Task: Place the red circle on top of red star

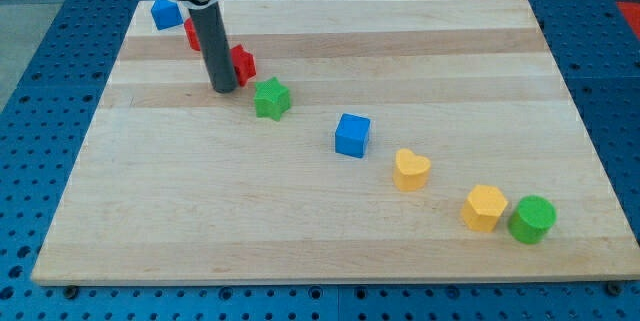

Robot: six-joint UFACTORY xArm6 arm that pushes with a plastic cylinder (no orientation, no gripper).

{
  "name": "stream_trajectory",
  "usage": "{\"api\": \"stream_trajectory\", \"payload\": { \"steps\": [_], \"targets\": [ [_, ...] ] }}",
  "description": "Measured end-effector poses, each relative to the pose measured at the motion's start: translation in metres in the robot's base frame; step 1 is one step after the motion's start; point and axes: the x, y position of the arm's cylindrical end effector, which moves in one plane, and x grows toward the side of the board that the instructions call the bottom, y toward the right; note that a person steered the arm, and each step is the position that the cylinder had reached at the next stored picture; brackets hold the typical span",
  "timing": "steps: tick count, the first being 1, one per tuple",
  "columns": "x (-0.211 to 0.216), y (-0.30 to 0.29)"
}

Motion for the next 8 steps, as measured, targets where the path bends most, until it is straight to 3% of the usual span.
{"api": "stream_trajectory", "payload": {
  "steps": [2, 4, 5, 8],
  "targets": [
    [-0.027, -0.023],
    [-0.052, 0.028],
    [-0.05, 0.053],
    [-0.047, 0.054]
  ]
}}
